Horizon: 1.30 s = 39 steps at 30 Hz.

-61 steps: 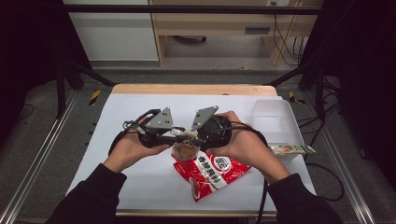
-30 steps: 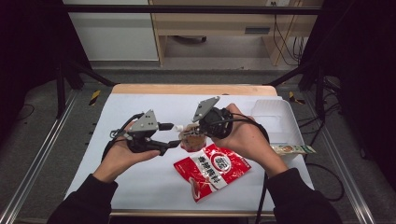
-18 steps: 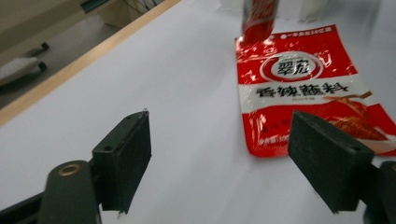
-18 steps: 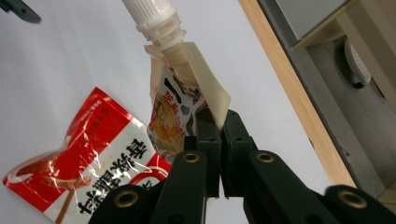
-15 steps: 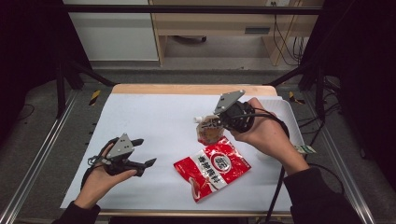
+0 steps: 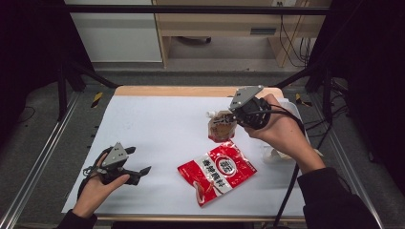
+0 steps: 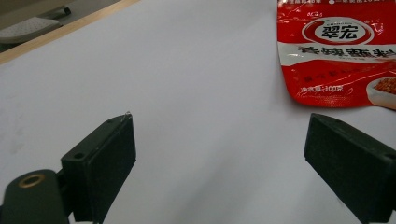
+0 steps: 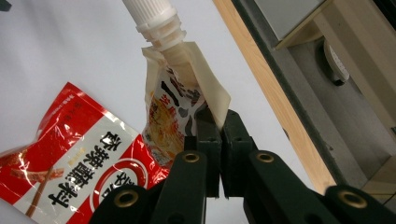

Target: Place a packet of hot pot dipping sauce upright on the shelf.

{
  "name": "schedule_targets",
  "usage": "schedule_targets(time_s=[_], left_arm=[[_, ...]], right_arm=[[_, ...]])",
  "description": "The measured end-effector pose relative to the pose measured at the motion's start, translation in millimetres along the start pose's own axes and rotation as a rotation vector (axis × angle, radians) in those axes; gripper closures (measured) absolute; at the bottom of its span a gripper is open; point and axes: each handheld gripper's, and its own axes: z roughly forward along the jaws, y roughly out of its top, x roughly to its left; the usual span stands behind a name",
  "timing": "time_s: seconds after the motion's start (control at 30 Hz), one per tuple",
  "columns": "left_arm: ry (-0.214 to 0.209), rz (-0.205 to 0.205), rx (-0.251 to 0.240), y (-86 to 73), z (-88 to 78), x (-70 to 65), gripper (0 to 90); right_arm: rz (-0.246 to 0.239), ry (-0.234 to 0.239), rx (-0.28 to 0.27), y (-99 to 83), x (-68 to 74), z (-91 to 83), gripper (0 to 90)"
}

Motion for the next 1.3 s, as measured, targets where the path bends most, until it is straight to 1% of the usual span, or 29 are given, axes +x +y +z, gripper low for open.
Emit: schedule_targets(time_s=[0.07,0.17,0.23,0.27,0.4,0.47,0.53,0.6,0.63,0.83,0.93,1.03,1.3], left_arm=[[0.028,0.022,0.012,-4.6,-2.1,0.7,8.5],[0.04,-0.004,0.01,-13.1,-5.6,4.6,8.4],[0.06,-0.003,0.021,-18.6,-9.2,6.8,8.4],[0.069,-0.01,0.02,-21.6,-11.1,7.2,8.4],[0.085,-0.019,0.027,-30.7,-18.2,6.8,8.4],[0.1,-0.021,0.02,-33.3,-18.6,4.6,8.5],[0.102,-0.021,0.018,-32.8,-19.4,4.0,8.5],[0.111,-0.026,0.001,-31.2,-21.7,5.5,8.5],[0.113,-0.036,-0.009,-31.0,-22.5,6.4,8.5],[0.124,-0.047,-0.002,-34.0,-22.7,8.3,8.5],[0.125,-0.042,0.008,-34.7,-21.1,8.5,8.5],[0.119,-0.047,0.006,-35.2,-20.1,9.0,8.5],[0.12,-0.047,0.006,-35.0,-20.7,9.7,8.5]], right_arm=[[0.003,-0.009,0.002,-0.8,-2.3,-1.9,88.5],[0.014,-0.019,0.001,-5.0,-6.2,-5.4,88.5],[0.014,-0.025,-0.001,-9.9,-8.7,-8.5,88.5],[0.017,-0.031,0.0,-12.8,-10.1,-10.6,88.5],[0.044,-0.055,-0.006,-25.6,-18.0,-20.2,88.5],[0.053,-0.068,-0.005,-32.5,-23.4,-24.3,88.5],[0.062,-0.079,0.0,-39.0,-29.3,-27.9,88.5],[0.073,-0.091,0.007,-45.3,-34.3,-31.5,88.5],[0.074,-0.097,0.007,-48.6,-36.8,-33.0,88.5],[0.115,-0.122,0.007,-69.2,-49.9,-42.6,88.5],[0.134,-0.136,0.006,-79.3,-54.6,-46.4,88.5],[0.152,-0.142,0.013,-88.5,-57.4,-49.2,88.4],[0.168,-0.139,0.04,-109.3,-57.0,-49.3,88.4]])
